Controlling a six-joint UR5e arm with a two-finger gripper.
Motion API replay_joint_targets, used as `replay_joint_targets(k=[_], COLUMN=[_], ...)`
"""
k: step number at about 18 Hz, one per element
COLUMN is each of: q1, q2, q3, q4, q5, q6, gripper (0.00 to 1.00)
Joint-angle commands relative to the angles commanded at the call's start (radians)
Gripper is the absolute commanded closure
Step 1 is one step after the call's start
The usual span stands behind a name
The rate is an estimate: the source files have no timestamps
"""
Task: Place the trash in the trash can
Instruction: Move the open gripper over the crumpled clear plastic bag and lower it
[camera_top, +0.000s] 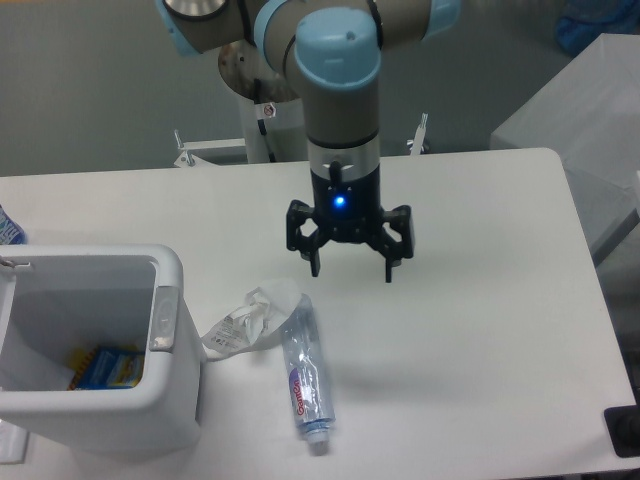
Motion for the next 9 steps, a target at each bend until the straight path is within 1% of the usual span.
replay_joint_targets(k=[4, 5, 8, 9], q1=[-0.008, -0.021, -0.041, -0.043], q2=[0.003, 0.002, -0.011, -0.020], q3=[-0.046, -0.057, -0.086, -0.088], q4=[0.000, 0.002, 0.005, 0.005], q5=[0.002, 0.002, -0.002, -0.002], q6=[0.146, 0.177, 0.328, 0.356], gripper=[0.00, 0.00, 0.00, 0.00])
